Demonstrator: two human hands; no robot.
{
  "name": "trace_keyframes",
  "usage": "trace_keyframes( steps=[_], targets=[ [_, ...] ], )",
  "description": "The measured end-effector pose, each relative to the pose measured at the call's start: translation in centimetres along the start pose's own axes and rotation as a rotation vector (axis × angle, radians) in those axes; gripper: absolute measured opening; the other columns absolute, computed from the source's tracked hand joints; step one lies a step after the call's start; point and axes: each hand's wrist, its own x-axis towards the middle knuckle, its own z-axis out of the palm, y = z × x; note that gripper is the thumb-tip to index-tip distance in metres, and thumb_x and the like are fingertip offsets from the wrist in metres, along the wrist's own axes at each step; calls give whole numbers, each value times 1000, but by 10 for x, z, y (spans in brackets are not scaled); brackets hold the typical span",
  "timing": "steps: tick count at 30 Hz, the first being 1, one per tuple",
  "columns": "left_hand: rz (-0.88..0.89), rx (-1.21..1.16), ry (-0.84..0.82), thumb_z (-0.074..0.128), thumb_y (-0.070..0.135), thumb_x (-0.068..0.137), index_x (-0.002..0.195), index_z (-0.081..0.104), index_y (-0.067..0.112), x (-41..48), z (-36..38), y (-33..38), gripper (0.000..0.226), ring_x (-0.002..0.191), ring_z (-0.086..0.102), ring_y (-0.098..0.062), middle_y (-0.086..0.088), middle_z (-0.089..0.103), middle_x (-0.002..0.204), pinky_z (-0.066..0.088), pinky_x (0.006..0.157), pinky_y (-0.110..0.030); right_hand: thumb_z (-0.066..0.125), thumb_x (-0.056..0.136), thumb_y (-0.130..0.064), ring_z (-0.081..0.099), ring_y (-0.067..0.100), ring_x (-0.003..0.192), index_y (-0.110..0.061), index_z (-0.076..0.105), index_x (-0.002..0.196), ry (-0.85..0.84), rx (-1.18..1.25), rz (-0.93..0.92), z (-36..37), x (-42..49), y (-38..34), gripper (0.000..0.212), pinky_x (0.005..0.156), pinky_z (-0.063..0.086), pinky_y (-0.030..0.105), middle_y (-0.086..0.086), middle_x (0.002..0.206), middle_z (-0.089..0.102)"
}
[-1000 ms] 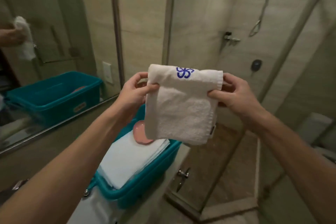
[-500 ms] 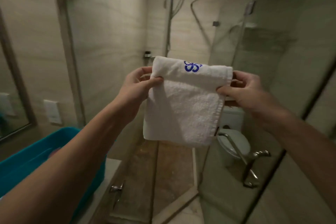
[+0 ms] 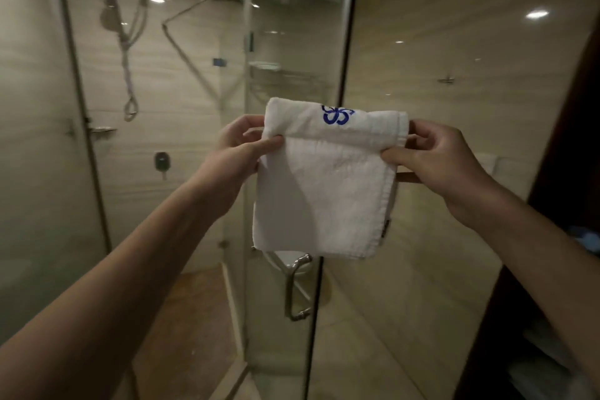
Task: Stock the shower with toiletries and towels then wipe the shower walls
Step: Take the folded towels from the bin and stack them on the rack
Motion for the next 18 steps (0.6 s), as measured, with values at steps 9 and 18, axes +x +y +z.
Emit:
trace_keyframes(
  steps=[9,18],
  targets=[
    [17,-91,-109,72,11,89,112,68,14,71,83,-12,23,97,71,-22,-8,74,109,58,89,-43,78,82,-7,76,18,86,-10,68,109,300,-33,68,-73,27,5,29,68,63,29,2,97,76],
    [35,-135,-187,73,16,88,111,69,16,129,150,-16,24,93,74,-17,0,77,103,58,75,-31,78,83,-13,75,8,86,-16,71,106,431,7,109,-118,52,17,25,72,60,27,-4,96,78]
  ],
)
